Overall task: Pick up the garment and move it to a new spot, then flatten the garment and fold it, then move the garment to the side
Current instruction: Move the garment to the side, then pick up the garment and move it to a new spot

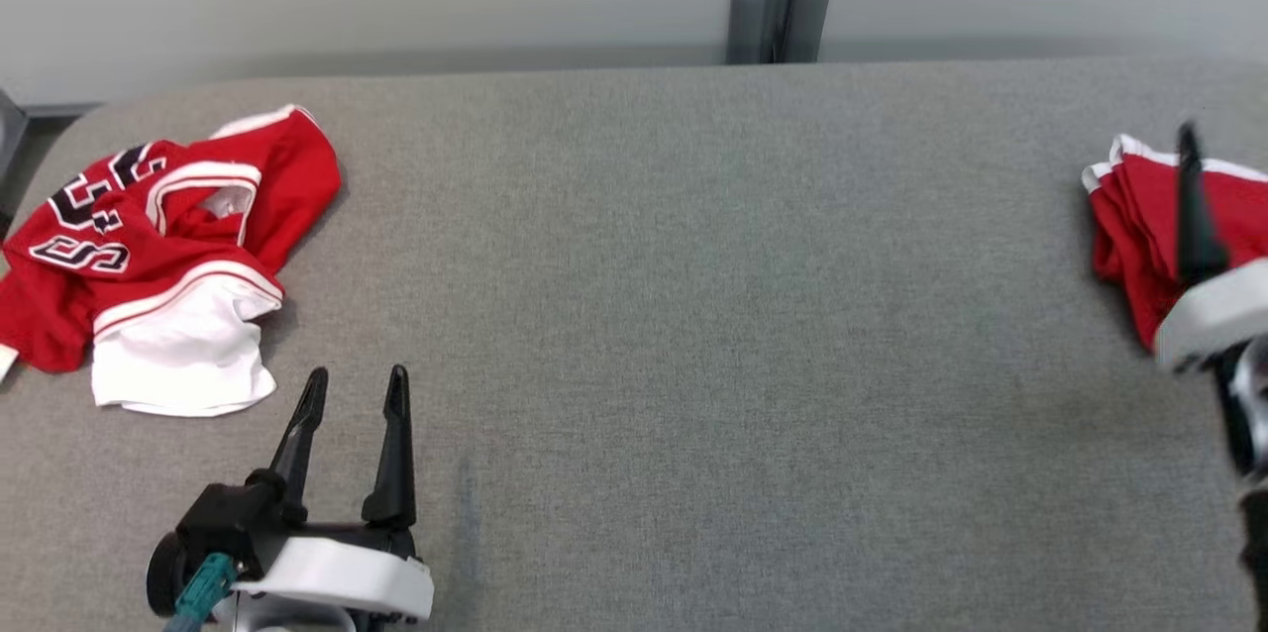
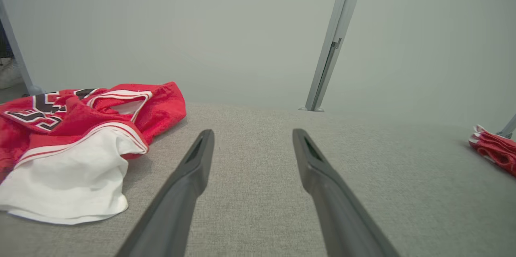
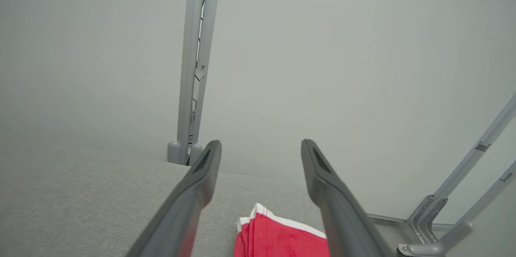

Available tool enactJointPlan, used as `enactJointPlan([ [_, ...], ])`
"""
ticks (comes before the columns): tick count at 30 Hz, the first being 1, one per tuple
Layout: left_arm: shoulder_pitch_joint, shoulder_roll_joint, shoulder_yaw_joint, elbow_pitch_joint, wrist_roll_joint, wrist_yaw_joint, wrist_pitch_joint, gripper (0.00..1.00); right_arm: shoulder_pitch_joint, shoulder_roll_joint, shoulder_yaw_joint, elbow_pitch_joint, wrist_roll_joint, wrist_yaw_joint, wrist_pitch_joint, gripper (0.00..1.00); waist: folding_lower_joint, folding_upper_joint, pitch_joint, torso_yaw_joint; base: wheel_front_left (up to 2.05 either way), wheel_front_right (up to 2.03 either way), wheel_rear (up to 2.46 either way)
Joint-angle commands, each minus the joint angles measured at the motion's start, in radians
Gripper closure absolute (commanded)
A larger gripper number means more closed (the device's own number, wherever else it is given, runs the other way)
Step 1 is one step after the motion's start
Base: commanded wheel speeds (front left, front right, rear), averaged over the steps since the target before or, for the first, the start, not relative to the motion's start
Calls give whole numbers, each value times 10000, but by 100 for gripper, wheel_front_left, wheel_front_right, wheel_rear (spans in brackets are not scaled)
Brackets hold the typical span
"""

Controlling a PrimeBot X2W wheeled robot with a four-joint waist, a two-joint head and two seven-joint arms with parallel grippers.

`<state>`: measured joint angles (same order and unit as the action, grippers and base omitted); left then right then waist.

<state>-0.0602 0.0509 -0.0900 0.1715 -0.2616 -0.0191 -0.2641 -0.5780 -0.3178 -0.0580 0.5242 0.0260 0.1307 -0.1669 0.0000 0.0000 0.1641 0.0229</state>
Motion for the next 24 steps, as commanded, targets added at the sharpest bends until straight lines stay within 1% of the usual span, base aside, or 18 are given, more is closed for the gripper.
enactJointPlan([
  [1,278,27,109,80,-78,60,-3,0,884,518,-113,-308,-125,2,-354,0,0,0,-889,-116,0,0,0],
  [4,625,28,282,177,-88,92,-4,0,2303,1592,-185,-767,-5,2,-736,0,0,0,-1519,-261,0,0,0],
  [7,812,20,391,240,33,30,-4,0,3547,2140,-133,-1028,-235,0,-940,0,0,0,-1824,-318,0,0,0],
  [9,864,23,501,342,80,50,-4,0,4200,2387,-45,-1144,-460,2,-993,0,0,0,-1964,-344,0,0,0],
  [13,826,17,700,634,151,-3,-4,0,5062,2599,110,-1531,-736,2,-998,0,0,0,-2098,-365,0,0,0],
  [16,683,16,771,895,206,-75,-4,0,5388,2642,194,-1686,-800,2,-1001,0,0,0,-2176,-304,0,0,0],
  [24,600,12,780,1097,88,-104,-4,0,5710,2648,454,-1789,-250,2,-998,0,0,0,-2211,-266,0,0,0],
])
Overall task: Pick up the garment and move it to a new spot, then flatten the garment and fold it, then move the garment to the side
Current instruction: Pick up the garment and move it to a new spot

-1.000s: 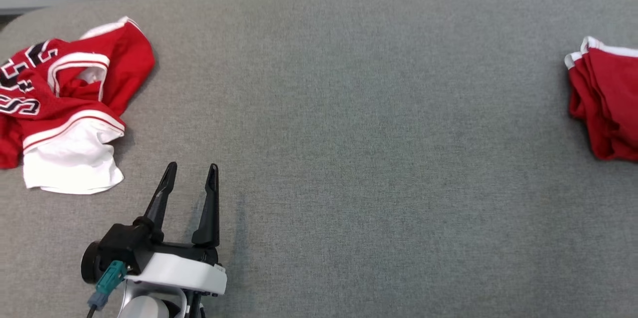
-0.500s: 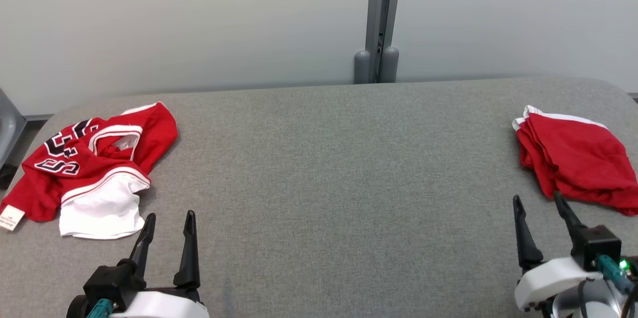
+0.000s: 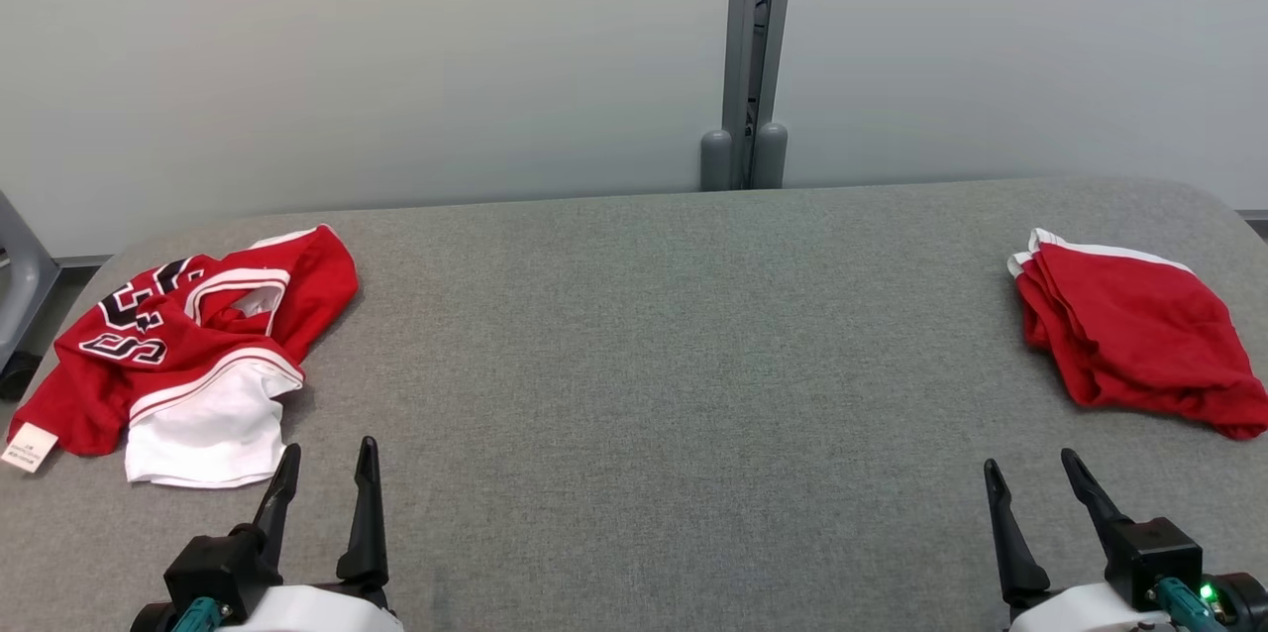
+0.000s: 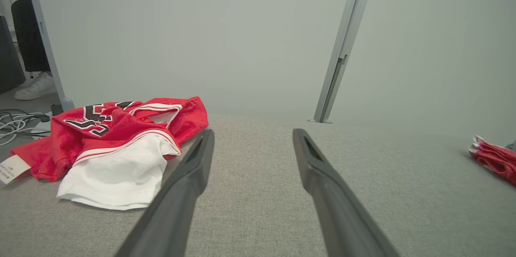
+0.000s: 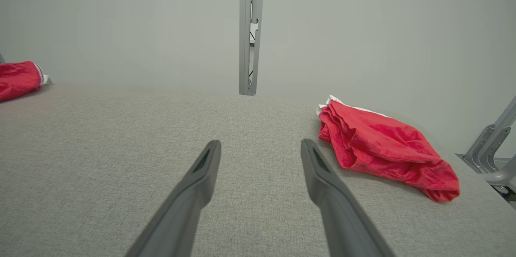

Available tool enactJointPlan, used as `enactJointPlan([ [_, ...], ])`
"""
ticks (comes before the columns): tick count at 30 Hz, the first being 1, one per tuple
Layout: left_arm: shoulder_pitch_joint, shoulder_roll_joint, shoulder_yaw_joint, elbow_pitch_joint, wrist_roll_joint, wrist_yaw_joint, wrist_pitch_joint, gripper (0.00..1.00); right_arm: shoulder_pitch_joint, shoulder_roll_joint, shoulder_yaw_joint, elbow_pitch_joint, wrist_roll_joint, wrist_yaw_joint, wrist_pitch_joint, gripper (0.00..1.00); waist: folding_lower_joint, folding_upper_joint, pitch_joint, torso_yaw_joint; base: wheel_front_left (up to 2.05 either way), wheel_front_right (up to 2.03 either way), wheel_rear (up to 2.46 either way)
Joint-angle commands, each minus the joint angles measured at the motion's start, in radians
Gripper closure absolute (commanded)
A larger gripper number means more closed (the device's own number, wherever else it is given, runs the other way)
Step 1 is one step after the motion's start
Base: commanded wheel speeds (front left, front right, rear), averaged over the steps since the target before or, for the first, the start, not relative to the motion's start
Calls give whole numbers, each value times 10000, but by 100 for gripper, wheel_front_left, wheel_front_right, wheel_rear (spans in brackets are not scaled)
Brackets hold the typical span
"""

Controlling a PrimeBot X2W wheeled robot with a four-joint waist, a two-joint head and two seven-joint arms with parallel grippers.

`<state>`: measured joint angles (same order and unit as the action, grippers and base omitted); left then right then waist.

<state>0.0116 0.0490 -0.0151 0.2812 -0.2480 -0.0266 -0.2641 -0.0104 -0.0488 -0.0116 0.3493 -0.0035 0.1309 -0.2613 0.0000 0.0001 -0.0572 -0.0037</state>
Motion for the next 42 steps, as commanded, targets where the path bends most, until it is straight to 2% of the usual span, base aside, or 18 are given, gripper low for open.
enactJointPlan([
  [1,-110,34,27,7,-41,-30,-4,0,52,-42,25,-52,80,0,-55,0,0,-1,7,2,0,0,0],
  [6,-205,35,12,-13,48,-61,-4,0,134,-38,51,-147,179,0,-54,0,0,-1,69,119,0,0,0],
  [10,-319,36,86,-90,83,13,-3,0,144,-39,166,-336,151,0,-55,0,0,-1,111,526,0,0,0],
  [21,-186,34,390,-170,148,7,-4,0,280,-41,1352,-598,829,0,-56,0,0,-1,-180,2966,0,0,0],
  [25,-43,34,477,-191,51,70,-4,0,321,-42,1696,-541,1016,0,-56,0,0,-1,-270,3516,0,0,0],
  [29,64,29,590,-289,2,65,-4,0,223,-47,1867,-538,992,0,-54,0,0,-1,-225,3543,0,0,0],
  [35,-204,30,728,-237,-82,30,-4,0,90,-47,1717,-582,693,0,-54,0,0,-1,226,3018,0,0,0],
  [42,-1582,228,925,519,-307,-217,34,0,-314,-51,1523,-820,46,0,-55,0,0,-1,1546,2278,0,0,0],
])
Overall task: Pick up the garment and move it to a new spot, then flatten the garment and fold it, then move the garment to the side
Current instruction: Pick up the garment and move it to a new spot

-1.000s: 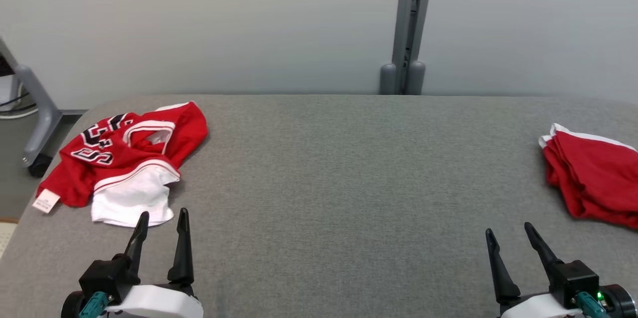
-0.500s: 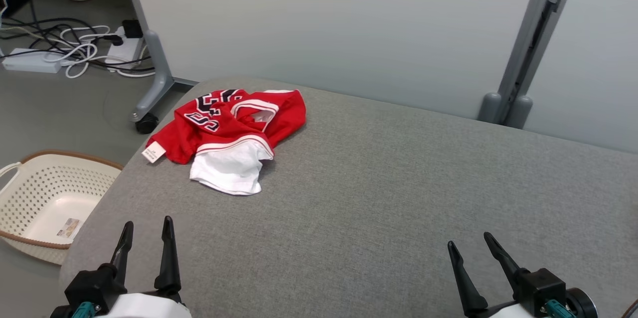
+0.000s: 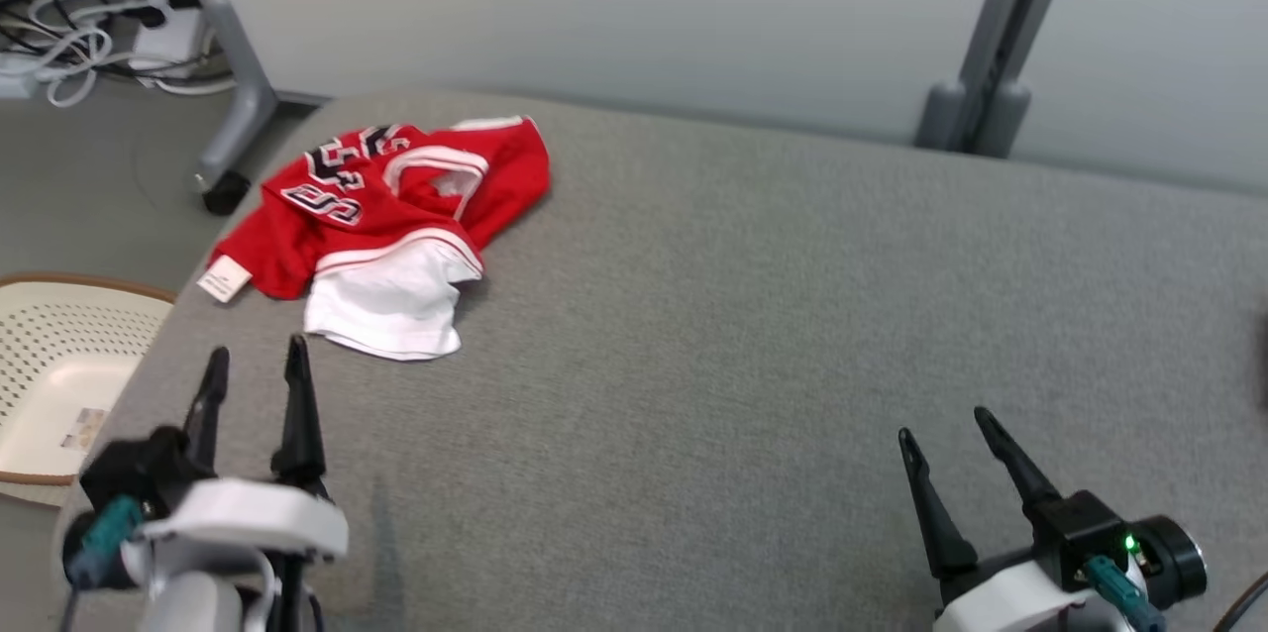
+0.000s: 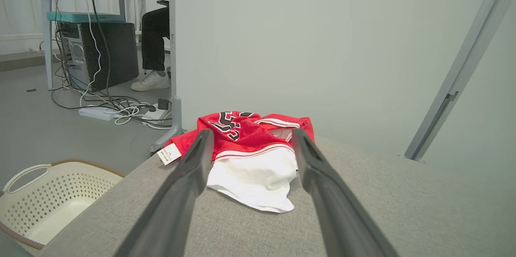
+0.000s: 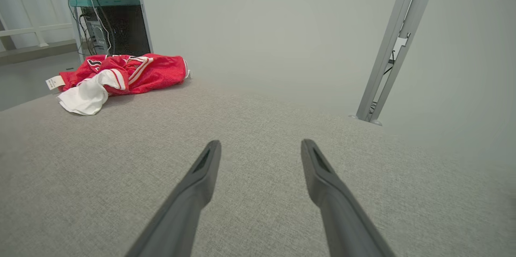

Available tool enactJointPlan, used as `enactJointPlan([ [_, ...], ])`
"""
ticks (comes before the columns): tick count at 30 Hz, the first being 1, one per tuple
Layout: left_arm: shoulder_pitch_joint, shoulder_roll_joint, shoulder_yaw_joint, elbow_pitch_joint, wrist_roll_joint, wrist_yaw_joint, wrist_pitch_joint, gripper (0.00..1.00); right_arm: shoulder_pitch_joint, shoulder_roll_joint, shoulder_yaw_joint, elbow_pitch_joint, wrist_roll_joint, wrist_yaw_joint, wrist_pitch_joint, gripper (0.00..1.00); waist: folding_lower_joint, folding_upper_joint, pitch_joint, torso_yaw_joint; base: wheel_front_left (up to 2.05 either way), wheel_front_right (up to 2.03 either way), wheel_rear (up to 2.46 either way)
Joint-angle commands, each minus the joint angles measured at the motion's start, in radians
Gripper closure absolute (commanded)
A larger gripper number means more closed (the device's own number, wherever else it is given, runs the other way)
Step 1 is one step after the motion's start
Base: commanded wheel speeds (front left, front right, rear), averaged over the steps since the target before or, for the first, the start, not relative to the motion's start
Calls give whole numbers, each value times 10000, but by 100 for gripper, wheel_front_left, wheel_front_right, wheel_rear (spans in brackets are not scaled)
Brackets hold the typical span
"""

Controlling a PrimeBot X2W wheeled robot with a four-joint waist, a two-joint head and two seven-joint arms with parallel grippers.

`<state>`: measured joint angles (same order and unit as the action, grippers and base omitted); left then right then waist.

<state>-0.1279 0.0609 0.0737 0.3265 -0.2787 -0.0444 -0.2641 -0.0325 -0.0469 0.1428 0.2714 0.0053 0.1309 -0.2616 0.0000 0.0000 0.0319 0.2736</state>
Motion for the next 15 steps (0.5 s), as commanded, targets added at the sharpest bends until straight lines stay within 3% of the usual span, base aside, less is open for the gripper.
enactJointPlan([
  [1,-544,234,52,307,-6,-68,87,0,-208,-64,-57,-87,-135,0,-51,0,0,0,888,-621,0,0,0],
  [9,-4009,1195,364,3149,-382,-10,1310,0,-1165,-133,-153,-631,-694,0,-51,0,0,0,2966,-1472,0,0,0],
  [15,-5880,1555,654,5518,-714,217,1685,0,-1475,-219,-108,-974,-671,0,-51,0,0,0,3907,-1903,0,0,0],
])
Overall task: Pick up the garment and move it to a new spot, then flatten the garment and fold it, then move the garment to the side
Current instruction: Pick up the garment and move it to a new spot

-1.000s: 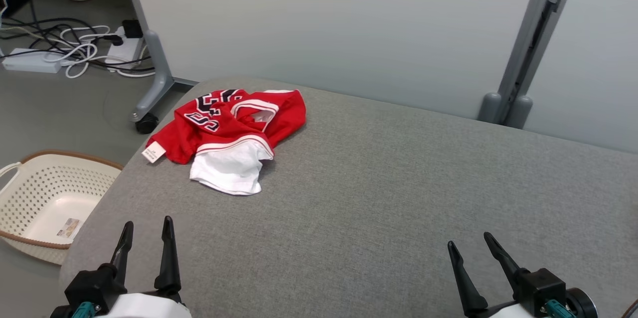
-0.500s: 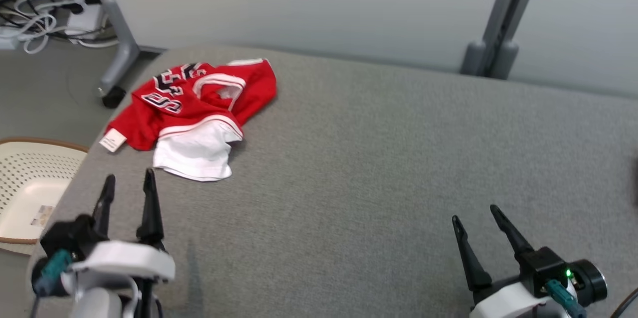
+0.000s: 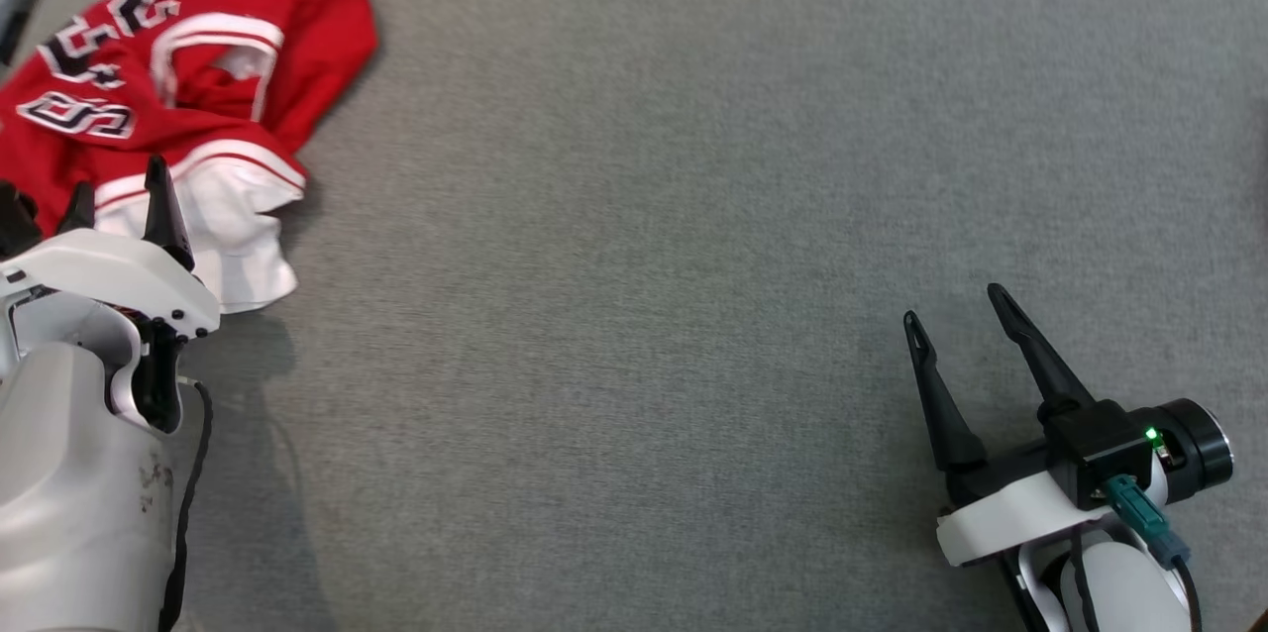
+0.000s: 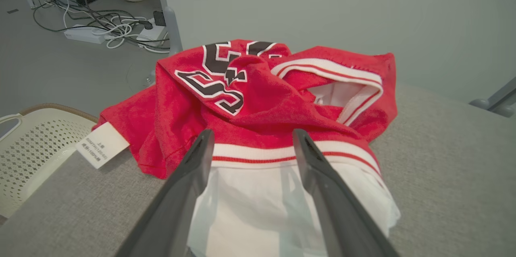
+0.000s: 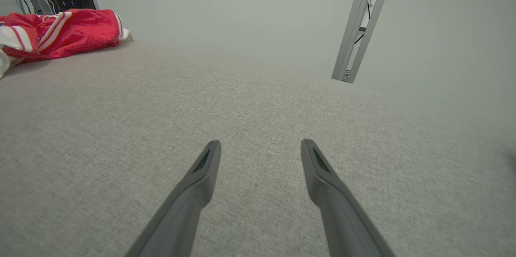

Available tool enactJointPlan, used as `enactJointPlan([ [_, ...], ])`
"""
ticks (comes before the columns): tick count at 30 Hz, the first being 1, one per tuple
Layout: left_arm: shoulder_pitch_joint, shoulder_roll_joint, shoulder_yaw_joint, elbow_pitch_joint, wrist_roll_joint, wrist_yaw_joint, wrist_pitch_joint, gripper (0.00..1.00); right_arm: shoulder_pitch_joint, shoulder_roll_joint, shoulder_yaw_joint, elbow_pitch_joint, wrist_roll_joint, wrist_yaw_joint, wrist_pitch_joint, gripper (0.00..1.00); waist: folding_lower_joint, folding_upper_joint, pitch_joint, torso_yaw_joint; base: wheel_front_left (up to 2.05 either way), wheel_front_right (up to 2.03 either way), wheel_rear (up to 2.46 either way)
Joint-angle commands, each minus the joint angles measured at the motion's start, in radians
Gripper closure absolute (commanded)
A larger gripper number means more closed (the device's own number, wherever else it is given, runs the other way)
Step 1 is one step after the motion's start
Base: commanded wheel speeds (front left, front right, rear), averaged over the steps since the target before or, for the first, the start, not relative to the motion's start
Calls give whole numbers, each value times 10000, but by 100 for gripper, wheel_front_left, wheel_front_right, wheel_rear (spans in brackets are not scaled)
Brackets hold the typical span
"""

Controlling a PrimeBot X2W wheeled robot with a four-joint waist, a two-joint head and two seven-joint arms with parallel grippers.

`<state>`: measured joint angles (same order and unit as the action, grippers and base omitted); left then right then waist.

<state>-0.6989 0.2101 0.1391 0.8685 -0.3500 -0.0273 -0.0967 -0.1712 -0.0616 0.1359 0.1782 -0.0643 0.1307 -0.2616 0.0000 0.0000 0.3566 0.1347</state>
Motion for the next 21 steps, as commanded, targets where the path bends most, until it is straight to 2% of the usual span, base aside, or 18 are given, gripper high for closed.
enactJointPlan([
  [1,-386,140,-27,439,34,67,-18,0,-85,-77,-58,-98,41,2,-51,0,0,0,747,-555,0,0,0],
  [6,-916,223,-137,2008,36,105,45,0,-21,-85,-142,-184,116,2,-51,0,0,0,845,-706,0,0,0],
  [7,-950,256,-172,2242,55,73,35,5,-23,-85,-146,-171,135,2,-51,0,0,0,830,-720,0,0,0],
  [8,-957,262,-198,2427,68,38,-31,25,-26,-82,-158,-151,142,2,-51,0,0,0,802,-728,0,0,0],
  [9,-951,238,-230,2592,76,19,-98,52,-21,-78,-190,-135,165,2,-51,0,0,0,738,-727,0,0,0],
  [10,-945,254,-273,2736,109,-12,-134,100,-6,-71,-206,-111,180,2,-51,0,0,0,673,-719,0,0,0],
  [15,-1051,231,-310,2851,-10,-346,-998,100,76,-34,-236,51,292,2,-51,0,0,0,181,-608,0,0,0],
  [21,-797,-412,-642,1958,-41,-863,-1607,100,309,54,-133,321,530,2,-51,0,0,0,-890,-532,0,0,0],
])
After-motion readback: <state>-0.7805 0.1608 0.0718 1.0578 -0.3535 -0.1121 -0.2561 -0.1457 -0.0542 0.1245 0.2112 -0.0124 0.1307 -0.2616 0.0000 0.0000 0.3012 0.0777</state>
